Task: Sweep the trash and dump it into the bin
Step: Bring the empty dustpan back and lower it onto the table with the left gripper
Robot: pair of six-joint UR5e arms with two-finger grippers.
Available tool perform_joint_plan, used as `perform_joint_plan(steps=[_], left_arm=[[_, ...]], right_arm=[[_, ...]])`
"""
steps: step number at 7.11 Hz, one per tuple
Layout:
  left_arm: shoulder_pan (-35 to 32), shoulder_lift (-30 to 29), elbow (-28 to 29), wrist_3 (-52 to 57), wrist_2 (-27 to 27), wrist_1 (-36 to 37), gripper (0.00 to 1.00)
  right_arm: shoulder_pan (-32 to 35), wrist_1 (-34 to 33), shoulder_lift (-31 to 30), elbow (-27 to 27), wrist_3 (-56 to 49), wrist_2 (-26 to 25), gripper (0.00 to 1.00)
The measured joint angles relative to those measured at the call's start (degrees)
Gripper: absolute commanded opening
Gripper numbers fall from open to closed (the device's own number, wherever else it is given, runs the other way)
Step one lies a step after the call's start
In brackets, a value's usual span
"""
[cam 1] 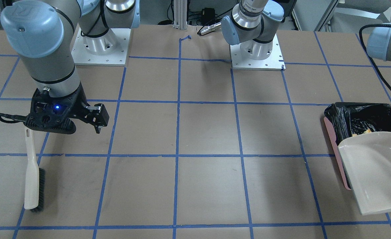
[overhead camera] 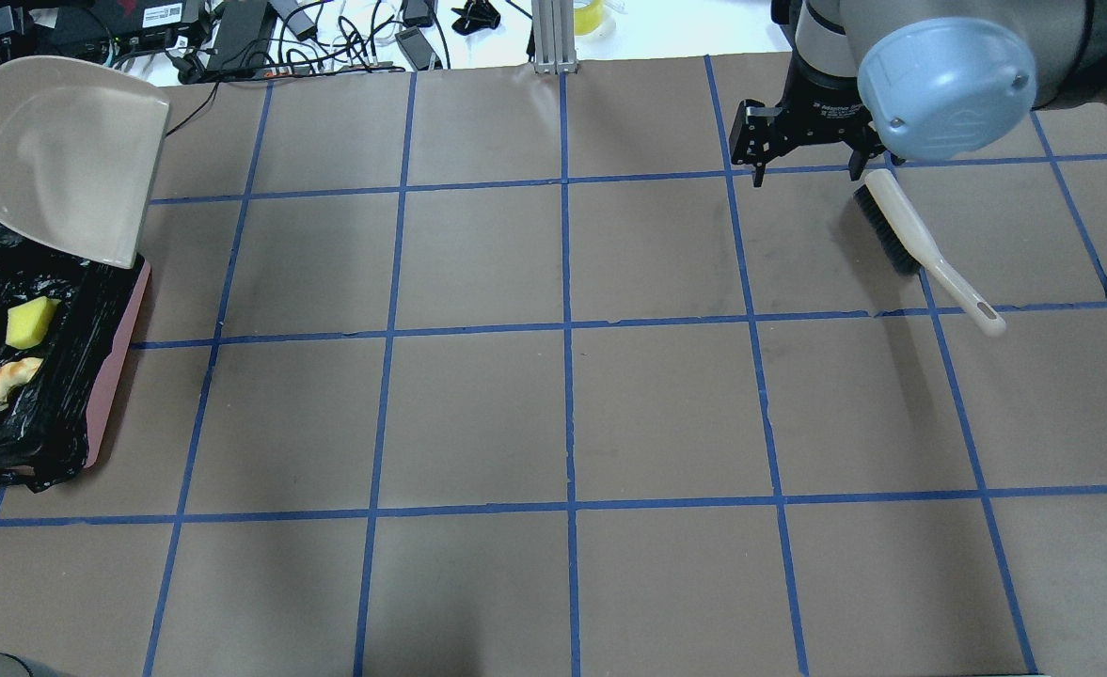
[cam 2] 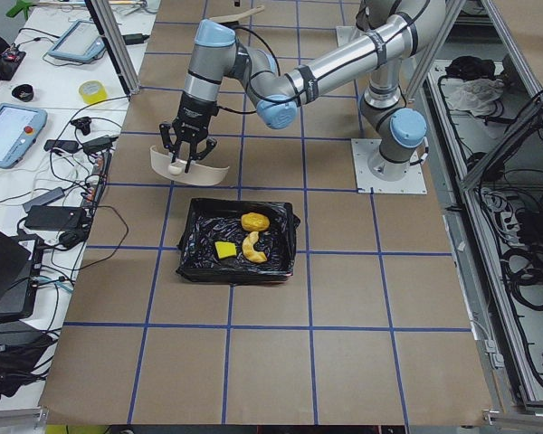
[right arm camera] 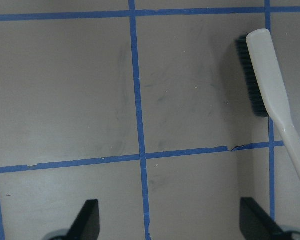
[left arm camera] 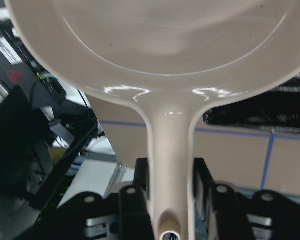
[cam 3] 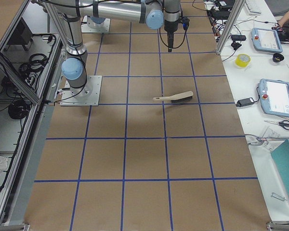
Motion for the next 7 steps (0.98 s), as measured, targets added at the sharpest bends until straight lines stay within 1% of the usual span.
perform_joint_plan(steps=[1, 2, 3, 4, 5, 6, 7], left_arm=[[-0.14, -0.50, -0.33, -3.92, -6.58, -3.44, 0.00], [-0.38, -0.84, -0.53, -9.39, -10.72, -9.22, 0.00], [-0.80, -1.60, -0.71, -13.80, -12.96, -14.33, 0.00], [-1.88, -3.25, -0.91, -15.74, -15.45, -16.94, 0.00], [-3.94, -5.42, -0.99, -16.56, -18.65, -18.39, 0.00], [-6.69, -7.62, -0.89, -18.24, -20.72, -18.92, 0.00], [-9.03, -10.11, -0.74, -19.97, -21.54, -18.12, 0.00]], right_arm=[[0.11, -0.09, -0.71, -0.03, 0.26, 0.80, 1.00], [0.08, -0.17, -1.69, -0.01, 0.40, 1.50, 1.00], [-0.06, -0.23, -2.44, 0.13, 0.46, 1.81, 1.00], [-0.16, -0.12, -2.87, 0.32, 0.46, 1.91, 1.00], [-0.24, 0.18, -3.37, 0.47, 0.39, 1.95, 1.00], [-0.38, 0.54, -4.08, 0.56, 0.22, 1.94, 1.00], [-0.44, 1.22, -4.95, 0.69, -0.05, 2.08, 1.00]])
